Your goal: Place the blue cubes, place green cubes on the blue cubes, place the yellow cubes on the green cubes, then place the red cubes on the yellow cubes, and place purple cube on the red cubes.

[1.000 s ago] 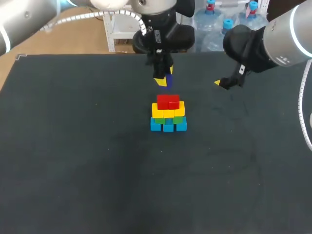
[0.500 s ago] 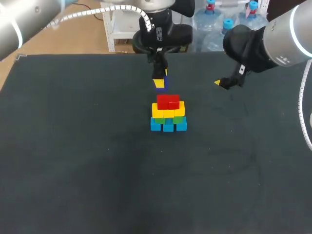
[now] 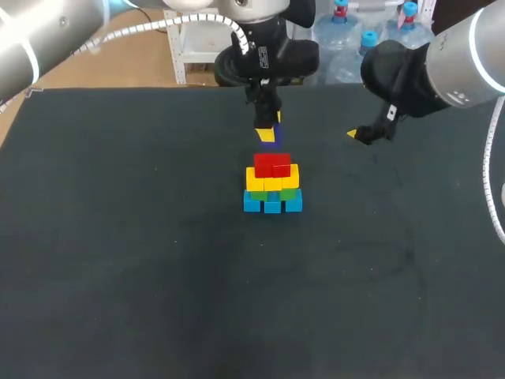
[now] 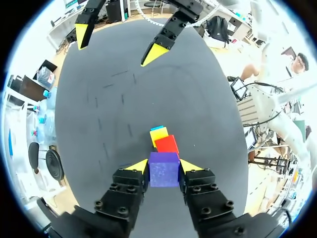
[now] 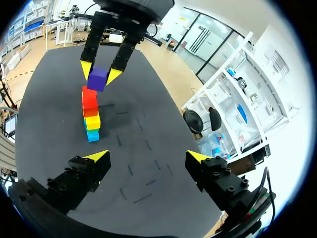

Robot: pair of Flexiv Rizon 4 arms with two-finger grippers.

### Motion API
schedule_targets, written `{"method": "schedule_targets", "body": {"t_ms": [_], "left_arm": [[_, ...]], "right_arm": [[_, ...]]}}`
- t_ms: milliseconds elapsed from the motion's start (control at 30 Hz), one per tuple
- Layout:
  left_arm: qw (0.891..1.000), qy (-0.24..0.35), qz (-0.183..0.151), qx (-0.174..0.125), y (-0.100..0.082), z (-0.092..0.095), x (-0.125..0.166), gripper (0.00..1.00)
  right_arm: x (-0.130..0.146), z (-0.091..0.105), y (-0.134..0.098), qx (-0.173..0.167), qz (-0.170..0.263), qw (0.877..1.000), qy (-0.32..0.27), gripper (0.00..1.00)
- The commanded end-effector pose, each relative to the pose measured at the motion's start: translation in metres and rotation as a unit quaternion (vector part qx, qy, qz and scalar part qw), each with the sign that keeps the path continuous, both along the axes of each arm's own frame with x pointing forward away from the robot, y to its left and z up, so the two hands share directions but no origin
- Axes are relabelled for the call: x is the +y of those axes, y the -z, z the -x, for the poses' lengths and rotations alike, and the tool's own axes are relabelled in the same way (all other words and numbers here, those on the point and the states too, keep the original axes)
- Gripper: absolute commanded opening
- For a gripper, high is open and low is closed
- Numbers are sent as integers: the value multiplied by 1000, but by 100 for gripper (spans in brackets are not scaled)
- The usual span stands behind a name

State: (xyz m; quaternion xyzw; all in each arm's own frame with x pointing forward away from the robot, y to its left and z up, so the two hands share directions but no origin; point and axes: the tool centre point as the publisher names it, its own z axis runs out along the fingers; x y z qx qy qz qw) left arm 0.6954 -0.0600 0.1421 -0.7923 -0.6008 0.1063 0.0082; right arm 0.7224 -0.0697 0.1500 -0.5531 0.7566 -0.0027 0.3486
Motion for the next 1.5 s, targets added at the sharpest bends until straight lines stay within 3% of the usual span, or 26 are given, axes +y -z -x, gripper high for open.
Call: {"method": "schedule_targets", "body": {"t_ms": [33, 233, 667, 1200, 1500], "left_arm": [[1000, -1, 2, -4, 1, 3, 2, 0], [1000, 4, -13, -6, 1, -1, -5, 0], [999, 2, -31, 24, 6, -6, -19, 0], [997, -37, -63, 24, 1, 5, -6, 0], [997, -37, -64, 31, 6, 13, -3, 0]], "right_arm": [[1, 3, 2, -7, 0, 1000, 4, 100], [1, 3, 2, -7, 0, 1000, 4, 100], [1, 3, 2, -7, 0, 1000, 4, 100], [1, 3, 2, -7, 0, 1000, 4, 100], [1, 3, 2, -7, 0, 1000, 4, 100]]}}
